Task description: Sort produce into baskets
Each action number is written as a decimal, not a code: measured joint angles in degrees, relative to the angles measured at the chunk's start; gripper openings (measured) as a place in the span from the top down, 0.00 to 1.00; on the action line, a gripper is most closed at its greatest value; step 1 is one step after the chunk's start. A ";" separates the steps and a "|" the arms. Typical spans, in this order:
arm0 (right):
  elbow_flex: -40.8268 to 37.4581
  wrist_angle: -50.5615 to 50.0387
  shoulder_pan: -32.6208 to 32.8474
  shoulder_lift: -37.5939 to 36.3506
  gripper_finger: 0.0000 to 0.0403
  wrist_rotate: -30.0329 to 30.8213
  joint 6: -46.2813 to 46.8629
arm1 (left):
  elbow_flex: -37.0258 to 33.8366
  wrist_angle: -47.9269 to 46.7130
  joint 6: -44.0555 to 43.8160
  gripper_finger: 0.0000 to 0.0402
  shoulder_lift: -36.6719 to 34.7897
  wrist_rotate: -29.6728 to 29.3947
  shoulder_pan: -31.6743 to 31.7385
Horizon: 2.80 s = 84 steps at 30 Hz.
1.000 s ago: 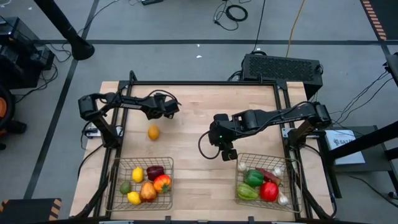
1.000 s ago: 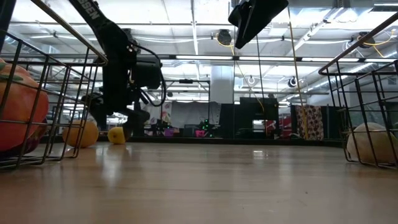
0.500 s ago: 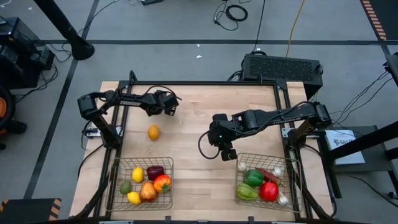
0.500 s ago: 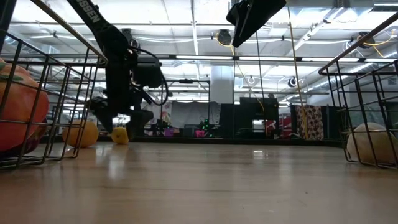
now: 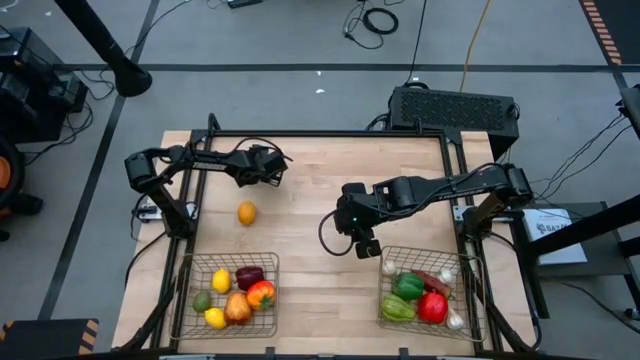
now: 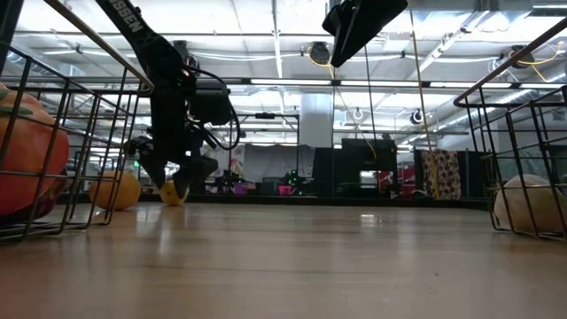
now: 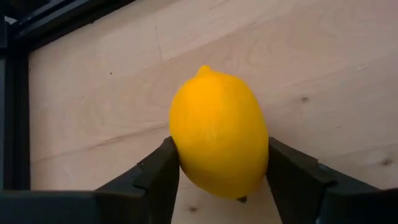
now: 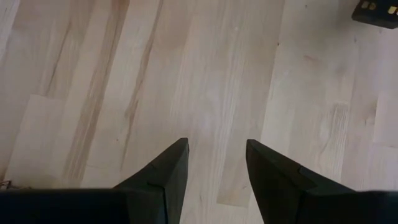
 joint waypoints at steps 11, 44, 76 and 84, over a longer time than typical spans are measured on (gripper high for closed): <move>0.00 -0.89 0.00 0.02 0.62 -0.02 1.37 | 2.24 -13.69 4.90 0.46 -5.20 1.51 -8.57; -0.80 2.99 0.26 0.02 0.62 4.19 8.65 | 2.54 3.65 -19.64 0.45 -26.86 16.53 -75.81; -1.01 8.50 1.81 0.04 0.62 5.56 10.70 | 16.59 -41.73 -19.91 0.10 -31.00 -10.44 -47.07; -1.01 2.37 1.69 0.04 0.62 17.56 14.32 | 5.92 -39.93 -34.38 0.10 -27.77 -10.30 -42.02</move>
